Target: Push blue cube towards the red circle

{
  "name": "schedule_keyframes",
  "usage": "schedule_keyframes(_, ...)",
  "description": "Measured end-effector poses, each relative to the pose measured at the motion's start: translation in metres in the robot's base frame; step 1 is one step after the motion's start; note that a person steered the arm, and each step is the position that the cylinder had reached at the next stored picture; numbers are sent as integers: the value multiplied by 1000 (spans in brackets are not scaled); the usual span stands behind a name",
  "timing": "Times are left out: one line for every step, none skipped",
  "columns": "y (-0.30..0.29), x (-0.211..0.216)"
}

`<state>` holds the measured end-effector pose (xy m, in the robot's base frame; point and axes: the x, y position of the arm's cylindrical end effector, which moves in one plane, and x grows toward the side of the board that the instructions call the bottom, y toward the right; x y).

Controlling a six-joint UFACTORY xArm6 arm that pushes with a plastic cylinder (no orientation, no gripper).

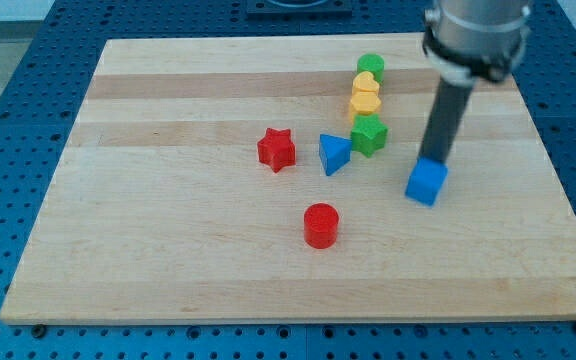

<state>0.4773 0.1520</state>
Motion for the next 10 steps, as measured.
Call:
schedule_keyframes(0, 46)
schedule_keyframes(0, 52)
schedule_keyframes(13, 34)
schedule_keyframes(54, 30)
schedule_keyframes(53, 55)
schedule_keyframes(41, 67)
schedule_keyframes(30, 72)
schedule_keyframes(14, 69)
schedule_keyframes(-4, 61)
schedule_keyframes(-27, 59)
